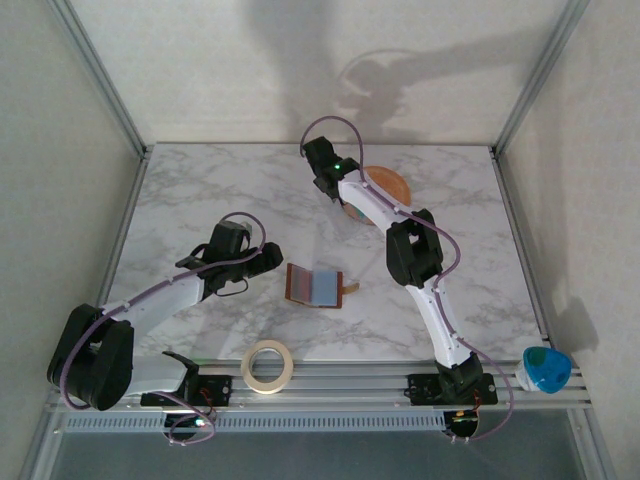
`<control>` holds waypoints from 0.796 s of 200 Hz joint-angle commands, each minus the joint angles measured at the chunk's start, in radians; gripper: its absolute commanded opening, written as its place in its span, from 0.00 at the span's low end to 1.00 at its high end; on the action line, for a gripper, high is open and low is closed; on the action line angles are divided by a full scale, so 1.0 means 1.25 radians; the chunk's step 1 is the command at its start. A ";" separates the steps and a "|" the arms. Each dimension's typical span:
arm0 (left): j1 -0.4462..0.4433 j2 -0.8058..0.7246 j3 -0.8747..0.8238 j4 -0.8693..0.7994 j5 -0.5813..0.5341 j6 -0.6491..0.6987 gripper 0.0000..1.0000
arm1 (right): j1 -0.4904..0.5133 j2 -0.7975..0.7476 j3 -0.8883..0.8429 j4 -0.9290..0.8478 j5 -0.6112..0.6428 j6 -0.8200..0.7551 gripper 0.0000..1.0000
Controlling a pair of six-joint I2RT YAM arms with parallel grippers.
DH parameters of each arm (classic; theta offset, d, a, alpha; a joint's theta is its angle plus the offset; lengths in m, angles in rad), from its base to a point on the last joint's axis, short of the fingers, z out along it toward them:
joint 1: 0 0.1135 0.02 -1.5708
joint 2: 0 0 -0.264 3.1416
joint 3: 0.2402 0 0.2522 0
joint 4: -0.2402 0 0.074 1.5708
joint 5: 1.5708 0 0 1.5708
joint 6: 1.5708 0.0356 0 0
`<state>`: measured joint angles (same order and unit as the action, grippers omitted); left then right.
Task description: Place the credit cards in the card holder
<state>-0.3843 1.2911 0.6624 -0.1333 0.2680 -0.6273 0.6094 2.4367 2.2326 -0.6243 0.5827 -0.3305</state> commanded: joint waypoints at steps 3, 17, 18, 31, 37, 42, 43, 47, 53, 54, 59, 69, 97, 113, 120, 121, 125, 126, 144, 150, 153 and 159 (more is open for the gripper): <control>0.004 0.003 0.002 -0.003 -0.001 0.015 0.86 | 0.002 -0.043 0.017 -0.010 0.006 -0.007 0.17; 0.004 0.003 0.004 -0.004 -0.001 0.017 0.86 | 0.001 -0.045 0.018 -0.014 -0.001 -0.001 0.17; 0.004 0.003 0.004 -0.004 -0.001 0.017 0.86 | 0.001 -0.045 0.018 -0.015 -0.002 0.000 0.17; 0.004 0.002 0.005 -0.006 -0.001 0.019 0.86 | 0.001 -0.046 0.020 -0.019 -0.005 0.004 0.17; 0.004 0.003 0.006 -0.008 -0.002 0.020 0.86 | 0.001 -0.047 0.021 -0.023 -0.008 0.006 0.17; 0.004 0.003 0.007 -0.008 -0.003 0.021 0.86 | 0.001 -0.048 0.022 -0.026 -0.011 0.008 0.16; 0.004 0.003 0.008 -0.009 -0.003 0.021 0.86 | 0.001 -0.048 0.022 -0.027 -0.012 0.009 0.16; 0.004 0.003 0.008 -0.009 -0.003 0.021 0.86 | 0.002 -0.050 0.023 -0.031 -0.017 0.012 0.16; 0.004 0.002 0.008 -0.009 -0.004 0.021 0.86 | 0.001 -0.053 0.023 -0.036 -0.024 0.016 0.15; 0.004 0.002 0.009 -0.009 -0.004 0.021 0.86 | 0.001 -0.054 0.023 -0.037 -0.026 0.017 0.14; 0.004 0.000 0.009 -0.010 -0.003 0.021 0.86 | 0.002 -0.057 0.024 -0.043 -0.032 0.021 0.13; 0.004 -0.001 0.009 -0.009 -0.002 0.021 0.86 | 0.000 -0.064 0.026 -0.054 -0.041 0.033 0.13; 0.004 -0.002 0.019 -0.019 -0.003 0.026 0.86 | -0.001 -0.082 0.028 -0.083 -0.068 0.057 0.09; 0.004 -0.012 0.018 -0.020 -0.005 0.023 0.86 | -0.004 -0.090 0.022 -0.093 -0.085 0.071 0.06; 0.004 -0.016 0.016 -0.017 -0.005 0.021 0.86 | -0.006 -0.093 0.021 -0.100 -0.094 0.079 0.05; 0.004 -0.017 0.015 -0.016 -0.005 0.021 0.86 | -0.006 -0.094 0.020 -0.101 -0.096 0.080 0.05; 0.004 -0.019 0.015 -0.016 -0.003 0.021 0.86 | -0.008 -0.096 0.019 -0.106 -0.103 0.085 0.04; 0.004 -0.019 0.015 -0.015 -0.003 0.021 0.86 | -0.008 -0.097 0.019 -0.106 -0.105 0.087 0.03; 0.004 -0.024 0.024 -0.026 -0.004 0.025 0.86 | -0.014 -0.117 0.000 -0.115 -0.143 0.117 0.02; 0.004 -0.027 0.026 -0.030 -0.006 0.026 0.86 | -0.016 -0.123 -0.006 -0.114 -0.154 0.126 0.02; 0.004 -0.029 0.026 -0.032 -0.006 0.026 0.86 | -0.018 -0.126 -0.010 -0.112 -0.159 0.128 0.02; 0.004 -0.034 0.025 -0.033 -0.007 0.024 0.86 | -0.021 -0.129 -0.014 -0.109 -0.166 0.132 0.02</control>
<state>-0.3843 1.2831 0.6640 -0.1398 0.2680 -0.6128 0.5991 2.3524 2.2311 -0.7300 0.4412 -0.2256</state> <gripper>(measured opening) 0.858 0.066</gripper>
